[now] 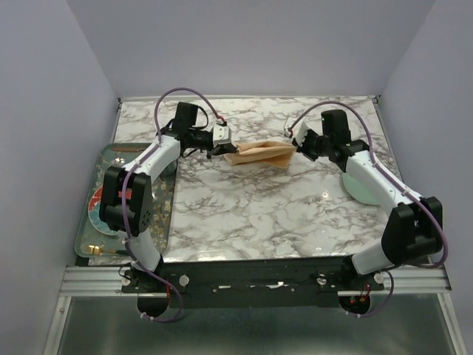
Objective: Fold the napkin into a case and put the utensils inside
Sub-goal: Turn over the upper triangle folded napkin at the center of the board.
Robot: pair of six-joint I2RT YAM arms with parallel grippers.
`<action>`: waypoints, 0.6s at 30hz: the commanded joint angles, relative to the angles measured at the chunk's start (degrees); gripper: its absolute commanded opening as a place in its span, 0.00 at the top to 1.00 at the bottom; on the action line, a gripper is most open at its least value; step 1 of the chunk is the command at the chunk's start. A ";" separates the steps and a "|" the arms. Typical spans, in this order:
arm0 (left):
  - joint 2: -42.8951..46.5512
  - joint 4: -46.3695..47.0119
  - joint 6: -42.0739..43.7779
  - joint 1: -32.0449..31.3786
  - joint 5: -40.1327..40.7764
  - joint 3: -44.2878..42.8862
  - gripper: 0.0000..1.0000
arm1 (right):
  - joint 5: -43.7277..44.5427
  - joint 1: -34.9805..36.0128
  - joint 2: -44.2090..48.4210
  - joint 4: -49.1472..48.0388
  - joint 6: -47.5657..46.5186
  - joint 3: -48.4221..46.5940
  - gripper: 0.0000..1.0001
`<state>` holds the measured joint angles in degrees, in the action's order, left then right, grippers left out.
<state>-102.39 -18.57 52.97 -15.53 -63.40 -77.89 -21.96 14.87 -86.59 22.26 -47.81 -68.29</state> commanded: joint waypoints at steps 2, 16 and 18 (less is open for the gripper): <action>8.17 -14.02 17.93 -0.38 -2.79 7.13 1.00 | -1.34 4.10 8.97 -6.35 -6.94 12.98 0.99; 12.57 -14.17 14.82 0.23 -2.70 9.08 1.00 | 4.90 7.80 11.89 -6.79 -3.08 11.37 0.99; 11.34 -10.54 11.91 0.50 -2.17 5.84 1.00 | 6.04 7.37 8.99 -7.49 -3.08 8.72 0.99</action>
<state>-91.79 -37.23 71.64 -16.03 -64.16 -66.32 -20.64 22.57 -73.56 18.00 -52.69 -52.49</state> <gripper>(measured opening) 0.012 0.012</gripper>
